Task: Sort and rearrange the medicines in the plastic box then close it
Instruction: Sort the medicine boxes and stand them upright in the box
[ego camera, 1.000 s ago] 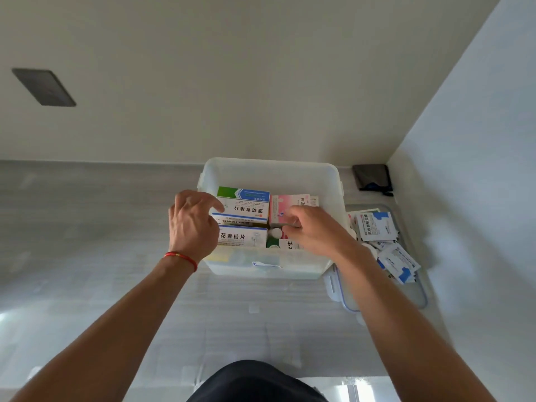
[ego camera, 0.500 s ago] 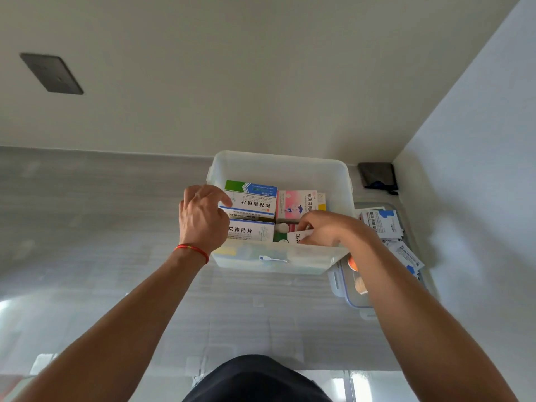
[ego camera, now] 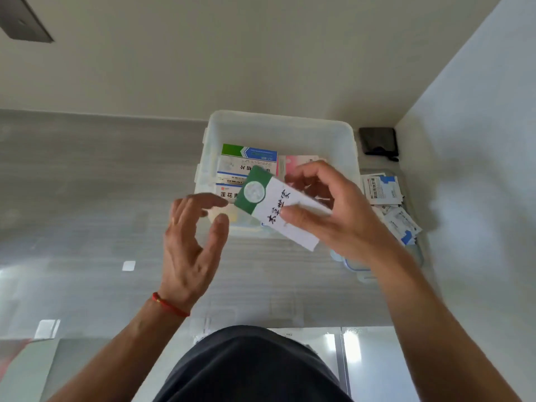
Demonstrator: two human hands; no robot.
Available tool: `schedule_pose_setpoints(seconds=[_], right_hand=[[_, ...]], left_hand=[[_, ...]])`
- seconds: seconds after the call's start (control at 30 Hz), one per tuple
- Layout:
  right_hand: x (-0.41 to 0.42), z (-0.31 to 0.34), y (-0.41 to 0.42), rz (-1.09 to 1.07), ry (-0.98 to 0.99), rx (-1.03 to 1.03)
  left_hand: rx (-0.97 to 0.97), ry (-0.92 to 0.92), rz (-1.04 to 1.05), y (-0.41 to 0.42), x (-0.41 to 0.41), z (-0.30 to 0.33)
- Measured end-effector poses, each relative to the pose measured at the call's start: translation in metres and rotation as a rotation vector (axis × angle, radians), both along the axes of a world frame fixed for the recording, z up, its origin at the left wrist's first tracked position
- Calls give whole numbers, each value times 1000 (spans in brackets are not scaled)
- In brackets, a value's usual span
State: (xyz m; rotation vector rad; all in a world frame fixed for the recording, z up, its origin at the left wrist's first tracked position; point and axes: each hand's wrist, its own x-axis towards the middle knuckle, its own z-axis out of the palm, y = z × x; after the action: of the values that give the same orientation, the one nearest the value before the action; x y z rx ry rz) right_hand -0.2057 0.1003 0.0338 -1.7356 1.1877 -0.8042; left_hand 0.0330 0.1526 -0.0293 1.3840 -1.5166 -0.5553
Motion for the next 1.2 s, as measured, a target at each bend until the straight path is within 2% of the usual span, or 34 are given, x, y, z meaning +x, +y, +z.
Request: schedule_pose_setpoints(seconds=[0.07, 0.13, 0.2, 0.27, 0.33, 0.4, 0.47, 0.53, 0.67, 0.77, 0.83, 0.9, 0.97, 1.07, 1.2], right_hand=[[22, -24, 21, 53, 67, -46], [43, -52, 37, 83, 151, -42], [56, -76, 44, 128, 214, 24], [59, -94, 45, 206, 284, 87], [55, -105, 41, 259, 381, 75], [49, -105, 36, 260, 420, 60], [43, -97, 33, 236, 379, 78], [38, -81, 30, 212, 305, 67], [30, -40, 3, 53, 120, -91], [27, -31, -42, -124, 205, -212], [31, -38, -75, -138, 327, -205], [41, -54, -105, -72, 472, -162], [56, -70, -129, 82, 697, -139], [78, -86, -151, 274, 900, -112], [87, -96, -164, 286, 915, -178]], left_hand=[[297, 396, -192, 28, 1, -8], [567, 745, -200, 44, 4, -26], [743, 948, -117, 48, 11, -49], [827, 1012, -36, 46, 20, -72], [901, 939, 25, 38, 30, -97], [1004, 717, 72, 26, 40, -120], [1074, 468, 77, 14, 45, -137], [1054, 264, 87, 6, 45, -146], [862, -79, 183, 0, 41, -140], [664, -109, 238, -1, 39, -120], [495, -103, 287, -7, 37, -98], [320, -97, 326, -17, 35, -72], [178, -97, 320, -27, 35, -49], [84, -121, 305, -36, 38, -28], [107, -125, 353, -27, 40, -28]])
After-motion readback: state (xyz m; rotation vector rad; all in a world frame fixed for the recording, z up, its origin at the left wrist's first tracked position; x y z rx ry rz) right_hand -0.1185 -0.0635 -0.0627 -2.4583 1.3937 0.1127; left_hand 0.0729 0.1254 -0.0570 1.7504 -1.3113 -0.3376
